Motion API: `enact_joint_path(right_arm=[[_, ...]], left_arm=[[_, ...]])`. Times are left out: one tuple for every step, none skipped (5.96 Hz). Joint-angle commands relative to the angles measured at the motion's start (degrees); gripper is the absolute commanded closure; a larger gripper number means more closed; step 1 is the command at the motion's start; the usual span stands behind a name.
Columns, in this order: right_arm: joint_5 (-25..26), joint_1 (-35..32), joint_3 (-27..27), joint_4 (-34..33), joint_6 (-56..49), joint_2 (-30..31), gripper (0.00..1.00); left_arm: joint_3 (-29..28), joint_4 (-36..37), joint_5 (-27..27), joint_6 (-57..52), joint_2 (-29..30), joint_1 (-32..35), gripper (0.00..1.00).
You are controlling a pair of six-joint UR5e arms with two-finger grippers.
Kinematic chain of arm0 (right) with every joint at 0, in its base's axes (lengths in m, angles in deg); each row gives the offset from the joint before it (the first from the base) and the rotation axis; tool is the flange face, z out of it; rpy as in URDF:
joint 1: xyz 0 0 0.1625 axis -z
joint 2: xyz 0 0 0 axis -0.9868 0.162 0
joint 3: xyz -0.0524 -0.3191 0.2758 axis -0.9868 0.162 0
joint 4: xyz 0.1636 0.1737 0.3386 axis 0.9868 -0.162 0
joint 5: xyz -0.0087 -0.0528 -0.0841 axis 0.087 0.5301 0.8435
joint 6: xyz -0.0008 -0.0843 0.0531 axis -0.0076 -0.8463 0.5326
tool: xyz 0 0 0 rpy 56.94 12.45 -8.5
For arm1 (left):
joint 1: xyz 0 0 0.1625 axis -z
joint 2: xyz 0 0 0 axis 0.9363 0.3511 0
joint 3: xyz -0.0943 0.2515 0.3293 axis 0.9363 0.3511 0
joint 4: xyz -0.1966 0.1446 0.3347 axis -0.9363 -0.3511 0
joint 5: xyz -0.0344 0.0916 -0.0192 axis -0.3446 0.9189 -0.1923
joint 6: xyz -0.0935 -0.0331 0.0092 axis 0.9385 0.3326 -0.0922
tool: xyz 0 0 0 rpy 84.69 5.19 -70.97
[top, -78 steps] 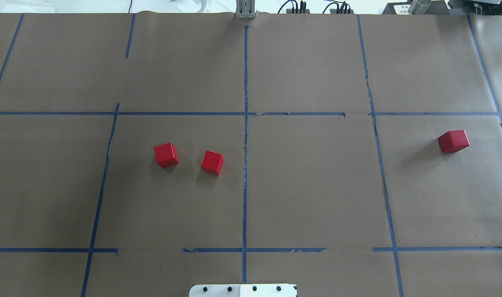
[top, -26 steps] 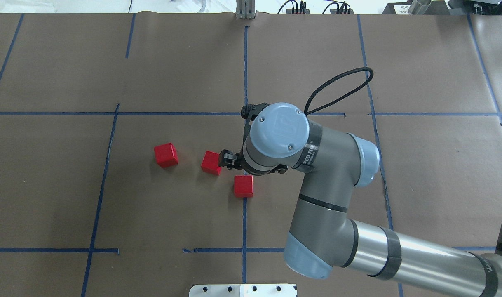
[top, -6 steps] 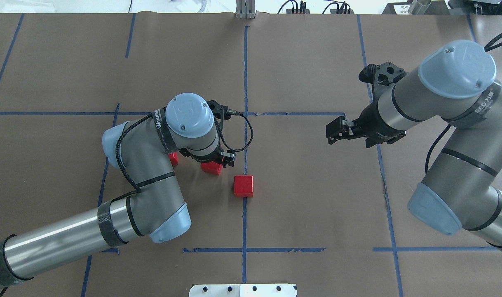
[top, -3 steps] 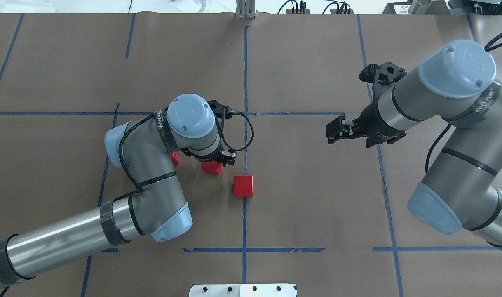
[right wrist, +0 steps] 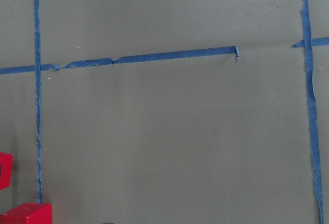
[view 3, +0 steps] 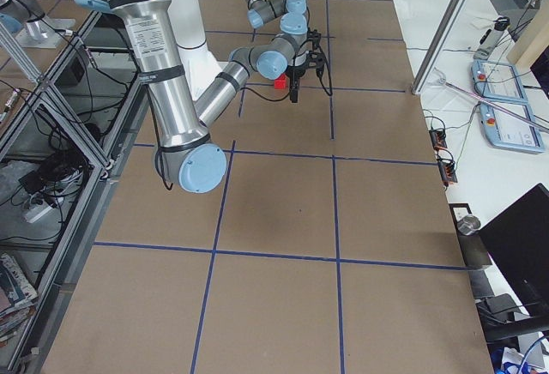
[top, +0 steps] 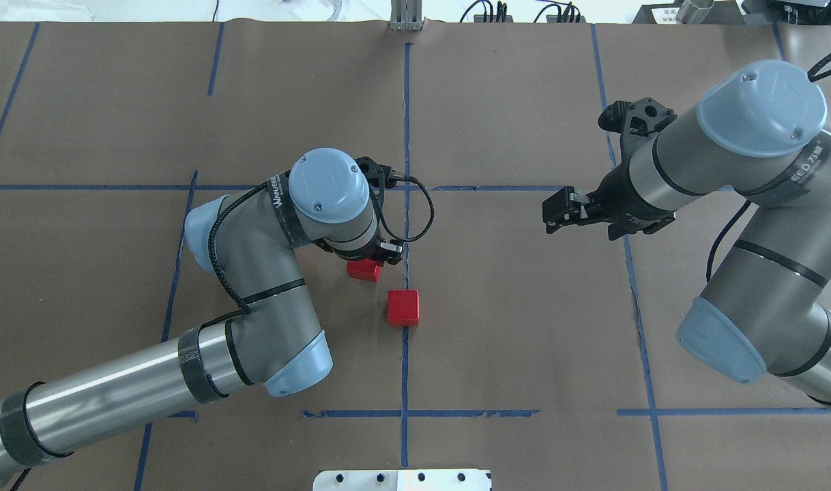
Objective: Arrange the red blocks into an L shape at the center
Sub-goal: 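Grasp the red cube with the left gripper and carry it toward the placed cube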
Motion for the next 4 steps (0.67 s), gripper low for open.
enact_joint_path(right_arm=[[-0.04, -1.74, 0.54, -0.49, -0.32, 0.03, 0.0], [-0.04, -1.74, 0.46, -0.49, -0.24, -0.06, 0.0], [-0.04, -1.74, 0.55, -0.49, -0.24, -0.06, 0.0], [-0.04, -1.74, 0.46, -0.49, -0.24, -0.06, 0.0]], left_arm=[[-4.3, 0.12, 0.97, 9.18, 4.33, -0.57, 1.0], [-4.49, 0.9, 1.05, 11.15, 4.17, -1.88, 1.0], [-4.14, 3.34, 1.06, 12.99, 4.34, -1.98, 1.0], [-3.96, 3.46, 0.97, 14.4, 4.43, -2.24, 1.0]])
